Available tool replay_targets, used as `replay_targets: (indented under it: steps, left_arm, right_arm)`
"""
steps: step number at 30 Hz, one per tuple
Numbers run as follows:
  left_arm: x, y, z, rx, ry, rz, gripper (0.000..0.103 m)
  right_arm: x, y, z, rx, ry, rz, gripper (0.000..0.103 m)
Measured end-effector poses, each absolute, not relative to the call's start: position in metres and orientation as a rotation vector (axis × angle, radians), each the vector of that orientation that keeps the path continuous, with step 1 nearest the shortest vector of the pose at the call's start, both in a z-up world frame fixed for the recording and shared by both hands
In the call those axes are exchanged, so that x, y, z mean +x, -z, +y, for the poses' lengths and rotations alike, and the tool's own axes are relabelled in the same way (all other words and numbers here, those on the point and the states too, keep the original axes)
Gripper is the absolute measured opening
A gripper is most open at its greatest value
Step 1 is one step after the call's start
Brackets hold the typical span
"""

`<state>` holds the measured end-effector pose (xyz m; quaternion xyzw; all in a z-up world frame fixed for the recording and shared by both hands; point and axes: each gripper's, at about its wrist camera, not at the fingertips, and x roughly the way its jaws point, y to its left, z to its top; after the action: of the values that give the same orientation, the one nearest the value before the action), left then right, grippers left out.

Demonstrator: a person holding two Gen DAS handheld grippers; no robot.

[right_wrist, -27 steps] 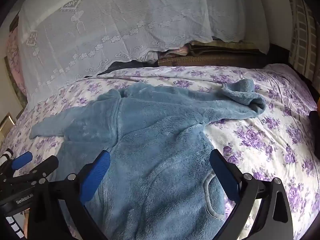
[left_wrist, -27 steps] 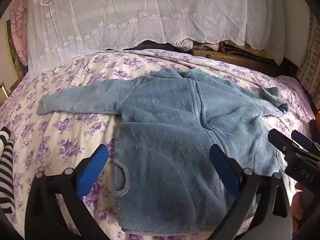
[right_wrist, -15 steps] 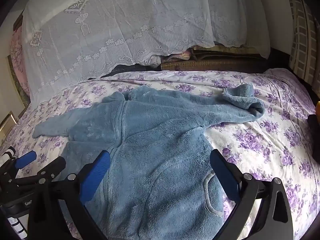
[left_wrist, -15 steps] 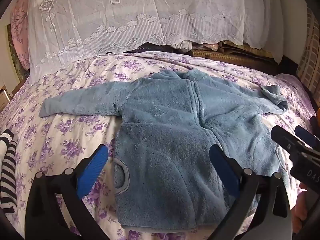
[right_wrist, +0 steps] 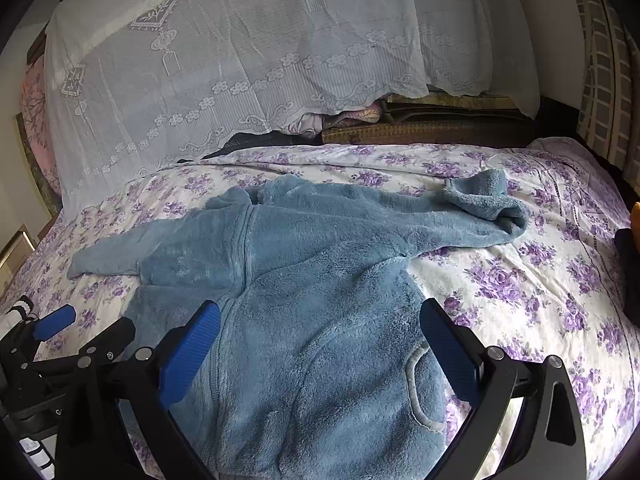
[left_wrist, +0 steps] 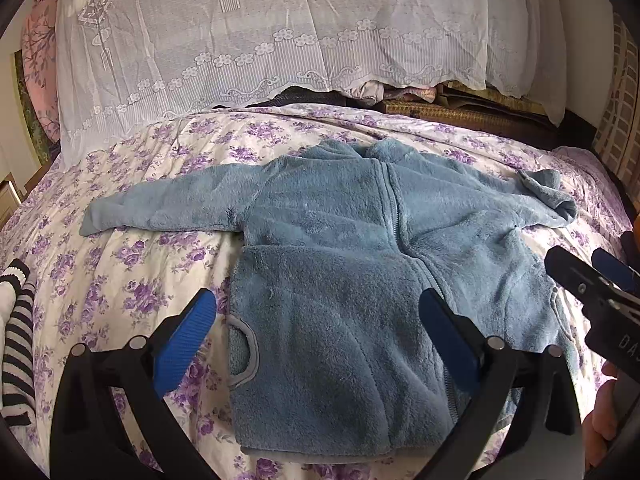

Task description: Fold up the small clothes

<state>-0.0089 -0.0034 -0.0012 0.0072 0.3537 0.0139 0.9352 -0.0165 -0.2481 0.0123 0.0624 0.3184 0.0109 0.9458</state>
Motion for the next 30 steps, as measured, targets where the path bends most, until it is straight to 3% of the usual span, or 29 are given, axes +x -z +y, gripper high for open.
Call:
replay_targets:
  steps: [30]
  left_arm:
    - [-0.0104,0.0055,0.0002,0.012,-0.033,0.733,0.099]
  right_arm:
    - [-0.0163,-0.0108,-0.2502,0.131,-0.024,0.651,0.1]
